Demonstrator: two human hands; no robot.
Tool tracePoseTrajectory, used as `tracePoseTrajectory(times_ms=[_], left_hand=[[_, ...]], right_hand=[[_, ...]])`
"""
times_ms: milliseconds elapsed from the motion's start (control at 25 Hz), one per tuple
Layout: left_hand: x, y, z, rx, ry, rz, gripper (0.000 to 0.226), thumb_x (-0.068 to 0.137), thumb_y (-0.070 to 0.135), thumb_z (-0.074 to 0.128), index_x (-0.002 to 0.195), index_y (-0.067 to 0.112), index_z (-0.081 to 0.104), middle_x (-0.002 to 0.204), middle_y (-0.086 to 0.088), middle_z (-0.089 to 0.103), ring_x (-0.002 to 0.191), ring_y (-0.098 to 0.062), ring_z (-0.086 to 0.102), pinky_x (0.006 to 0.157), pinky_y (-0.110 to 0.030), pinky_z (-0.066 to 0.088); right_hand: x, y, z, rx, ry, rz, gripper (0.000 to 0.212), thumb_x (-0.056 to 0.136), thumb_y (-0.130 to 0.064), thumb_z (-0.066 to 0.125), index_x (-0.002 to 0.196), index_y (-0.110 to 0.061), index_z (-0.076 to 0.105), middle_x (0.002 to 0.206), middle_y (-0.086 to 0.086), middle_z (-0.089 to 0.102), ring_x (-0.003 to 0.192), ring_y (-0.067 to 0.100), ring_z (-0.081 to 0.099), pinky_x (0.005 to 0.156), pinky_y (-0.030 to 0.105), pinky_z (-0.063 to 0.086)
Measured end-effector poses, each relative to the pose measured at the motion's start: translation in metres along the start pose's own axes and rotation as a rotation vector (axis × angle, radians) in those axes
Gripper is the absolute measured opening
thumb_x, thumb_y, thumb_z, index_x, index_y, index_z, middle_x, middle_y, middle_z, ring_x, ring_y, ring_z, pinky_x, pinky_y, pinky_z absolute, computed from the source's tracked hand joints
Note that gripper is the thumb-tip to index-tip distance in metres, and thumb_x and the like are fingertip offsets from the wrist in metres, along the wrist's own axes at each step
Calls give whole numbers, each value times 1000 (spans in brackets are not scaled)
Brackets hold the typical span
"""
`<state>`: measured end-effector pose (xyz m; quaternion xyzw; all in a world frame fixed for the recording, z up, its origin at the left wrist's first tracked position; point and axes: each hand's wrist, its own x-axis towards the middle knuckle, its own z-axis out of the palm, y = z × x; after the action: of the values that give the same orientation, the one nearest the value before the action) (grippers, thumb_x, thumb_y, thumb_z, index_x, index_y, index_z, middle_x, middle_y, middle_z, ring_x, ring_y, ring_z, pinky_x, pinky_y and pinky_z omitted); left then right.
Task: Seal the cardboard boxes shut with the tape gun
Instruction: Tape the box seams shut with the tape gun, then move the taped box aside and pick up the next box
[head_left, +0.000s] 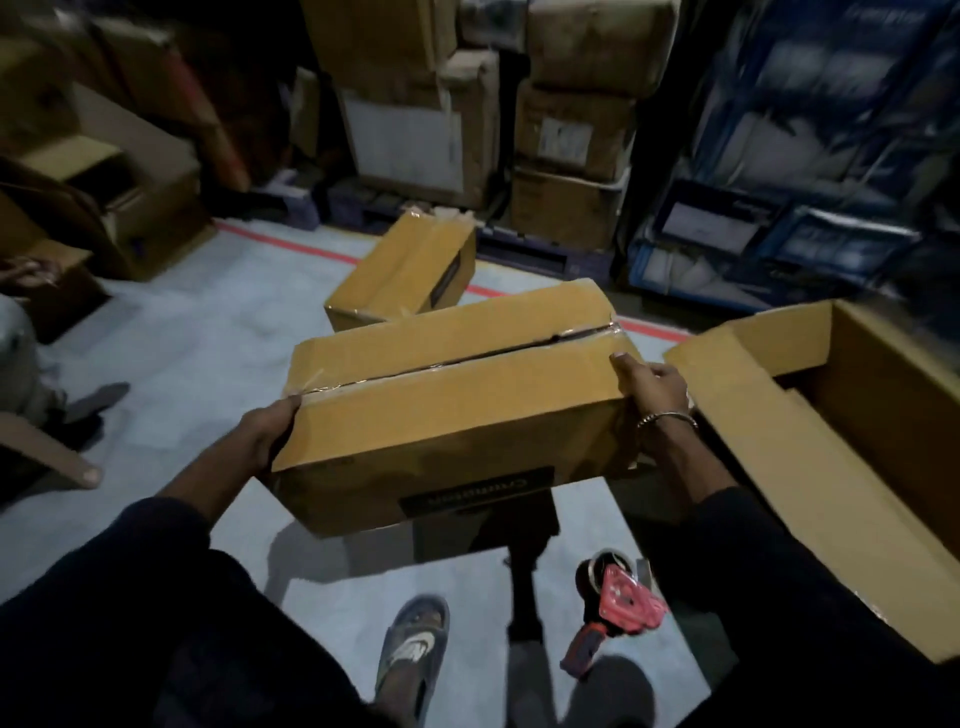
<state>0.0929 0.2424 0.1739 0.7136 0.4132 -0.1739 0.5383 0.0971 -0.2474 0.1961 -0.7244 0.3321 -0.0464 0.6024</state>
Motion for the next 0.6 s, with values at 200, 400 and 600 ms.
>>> tracePoseTrajectory(times_ms=[200,400,600], left_hand=[[-6,27,-26,99,-66,104,55,107,52,48,130,3,60,112,-20,68,101,-40,65,89,-52,56],[93,-29,25,-131,52,4,50,107,49,48,136,9,61,123,-19,70,104,-37,68,89,-47,54],[181,-36,95,-339,97,-32,47,106,53,47,135,20,64,126,-12,70,108,-37,68,100,-58,53]], right_hand=[[19,-9,24,182,-145,49,57,67,-45,89,116,-27,67,114,6,73,104,30,67,95,50,56],[97,30,98,134,-214,106,45,83,-42,81,126,-30,69,110,-2,70,99,23,62,79,40,54],[207,18,157,121,-220,64,43,84,-31,81,125,-34,69,115,-4,71,102,18,64,89,53,58]])
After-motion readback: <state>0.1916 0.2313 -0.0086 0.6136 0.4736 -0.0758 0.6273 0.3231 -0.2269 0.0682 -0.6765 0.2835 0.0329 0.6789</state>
